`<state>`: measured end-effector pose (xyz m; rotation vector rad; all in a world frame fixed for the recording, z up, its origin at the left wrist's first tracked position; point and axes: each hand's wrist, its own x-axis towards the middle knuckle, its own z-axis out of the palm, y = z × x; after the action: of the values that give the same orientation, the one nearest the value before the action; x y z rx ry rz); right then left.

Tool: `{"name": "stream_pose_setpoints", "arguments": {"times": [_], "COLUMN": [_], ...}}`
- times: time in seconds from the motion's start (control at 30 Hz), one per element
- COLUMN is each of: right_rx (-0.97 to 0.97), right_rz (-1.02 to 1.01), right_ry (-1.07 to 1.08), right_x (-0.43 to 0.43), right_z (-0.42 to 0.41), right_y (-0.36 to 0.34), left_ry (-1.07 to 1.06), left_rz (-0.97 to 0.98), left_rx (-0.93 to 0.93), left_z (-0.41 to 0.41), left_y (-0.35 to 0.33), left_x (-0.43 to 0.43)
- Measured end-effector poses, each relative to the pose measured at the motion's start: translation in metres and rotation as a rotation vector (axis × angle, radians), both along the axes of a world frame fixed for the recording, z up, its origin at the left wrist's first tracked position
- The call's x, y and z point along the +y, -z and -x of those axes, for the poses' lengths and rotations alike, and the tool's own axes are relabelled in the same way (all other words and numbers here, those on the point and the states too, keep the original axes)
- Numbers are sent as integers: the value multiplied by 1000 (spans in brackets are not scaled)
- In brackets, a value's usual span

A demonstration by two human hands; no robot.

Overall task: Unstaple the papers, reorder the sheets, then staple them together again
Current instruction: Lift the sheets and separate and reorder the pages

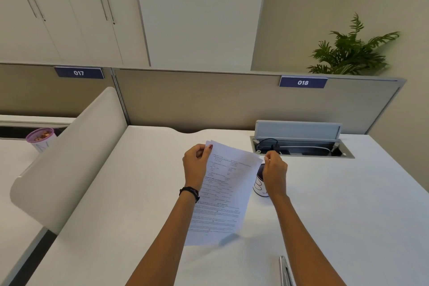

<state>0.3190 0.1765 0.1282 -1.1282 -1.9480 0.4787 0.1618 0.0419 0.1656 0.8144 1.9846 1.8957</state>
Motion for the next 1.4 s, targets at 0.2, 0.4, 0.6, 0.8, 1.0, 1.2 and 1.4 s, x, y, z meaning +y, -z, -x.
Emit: {"name": "stream_pose_setpoints", "arguments": {"times": [0.2, 0.4, 0.6, 0.8, 1.0, 1.2, 1.4], "right_rx": [-114, -296, -248, -129, 111, 183, 286], "right_rz": [197, 315, 454, 441, 430, 544, 636], "right_ry": [86, 130, 177, 125, -98, -244, -280], "right_x": [46, 76, 91, 85, 65, 40, 15], "right_z": [11, 18, 13, 14, 20, 24, 12], "right_y": [23, 47, 65, 50, 23, 1, -14], "left_ry": [100, 148, 157, 169, 157, 97, 72], "left_rz": [-55, -40, -28, -56, -86, -146, -191], "left_rx": [15, 8, -39, -102, -84, -107, -192], "left_z": [30, 53, 56, 48, 38, 30, 20], "left_y": [-4, 4, 12, 5, -11, -29, -40], "left_x": [25, 45, 57, 58, 47, 30, 6]}}
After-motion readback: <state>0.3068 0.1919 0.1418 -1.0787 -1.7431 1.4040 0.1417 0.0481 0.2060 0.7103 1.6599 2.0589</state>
